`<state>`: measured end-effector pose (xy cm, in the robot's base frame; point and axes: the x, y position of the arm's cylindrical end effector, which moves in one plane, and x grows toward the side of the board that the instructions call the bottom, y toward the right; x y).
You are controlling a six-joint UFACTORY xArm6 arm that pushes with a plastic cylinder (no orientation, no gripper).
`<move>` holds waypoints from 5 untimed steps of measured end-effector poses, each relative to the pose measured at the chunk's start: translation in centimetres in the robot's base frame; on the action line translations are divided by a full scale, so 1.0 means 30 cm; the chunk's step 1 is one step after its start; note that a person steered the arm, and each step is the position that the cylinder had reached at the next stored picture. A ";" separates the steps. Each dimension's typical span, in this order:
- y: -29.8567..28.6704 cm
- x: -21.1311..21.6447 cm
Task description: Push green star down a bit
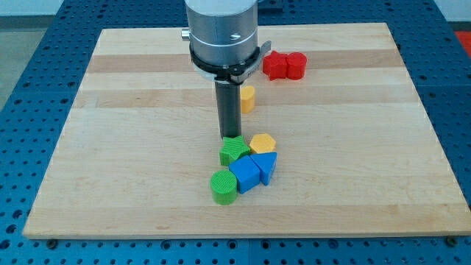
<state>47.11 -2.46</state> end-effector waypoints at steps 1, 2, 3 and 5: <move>0.011 0.017; 0.013 0.063; 0.014 0.080; -0.142 -0.080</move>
